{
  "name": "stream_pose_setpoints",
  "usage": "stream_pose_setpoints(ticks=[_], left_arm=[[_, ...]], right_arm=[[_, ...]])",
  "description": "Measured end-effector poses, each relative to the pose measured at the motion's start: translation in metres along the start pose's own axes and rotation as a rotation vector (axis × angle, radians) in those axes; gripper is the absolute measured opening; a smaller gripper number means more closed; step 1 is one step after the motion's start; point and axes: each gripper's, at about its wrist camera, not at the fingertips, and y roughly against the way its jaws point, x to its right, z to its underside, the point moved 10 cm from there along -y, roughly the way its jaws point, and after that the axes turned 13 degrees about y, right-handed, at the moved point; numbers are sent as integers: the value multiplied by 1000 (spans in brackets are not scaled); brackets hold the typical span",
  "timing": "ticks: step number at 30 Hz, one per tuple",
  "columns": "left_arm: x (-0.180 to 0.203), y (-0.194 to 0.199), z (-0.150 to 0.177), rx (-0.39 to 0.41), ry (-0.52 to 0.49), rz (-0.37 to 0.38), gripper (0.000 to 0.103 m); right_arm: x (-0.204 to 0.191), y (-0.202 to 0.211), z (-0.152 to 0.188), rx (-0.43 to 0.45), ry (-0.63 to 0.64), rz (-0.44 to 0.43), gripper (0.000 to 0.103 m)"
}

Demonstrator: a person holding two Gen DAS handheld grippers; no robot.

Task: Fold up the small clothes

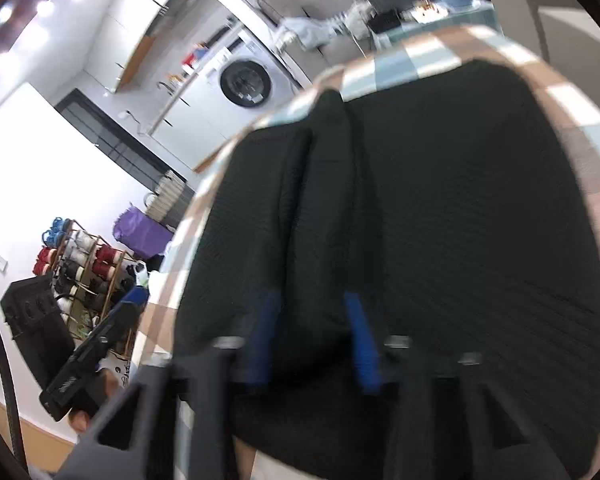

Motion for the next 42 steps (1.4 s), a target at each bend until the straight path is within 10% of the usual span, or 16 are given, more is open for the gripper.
stream_pose_setpoints(ticks=[6, 12, 24, 31, 33, 35, 38, 42], left_arm=[[-9, 3, -8, 22, 1, -1, 77], [-1, -12, 6, -47, -22, 3, 77], [28, -49, 66, -243, -160, 1, 77], [22, -55, 71, -280, -145, 11, 77], [19, -54, 65, -268, -130, 13, 77], [17, -51, 59, -252, -102, 27, 77], [18, -47, 52, -244, -74, 60, 77], [14, -56, 58, -274, -101, 23, 77]], right_arm=[[-41, 59, 5, 118, -15, -139, 11], [3, 40, 50, -52, 1, 107, 15], [-7, 58, -21, 102, 109, 197, 47], [-3, -22, -30, -101, 1, 36, 43], [-8, -24, -31, -97, 44, 57, 11], [-35, -5, -51, -5, 134, -16, 8], [-50, 35, -74, 130, 237, 56, 8], [-15, 19, -64, 45, 172, 154, 14]])
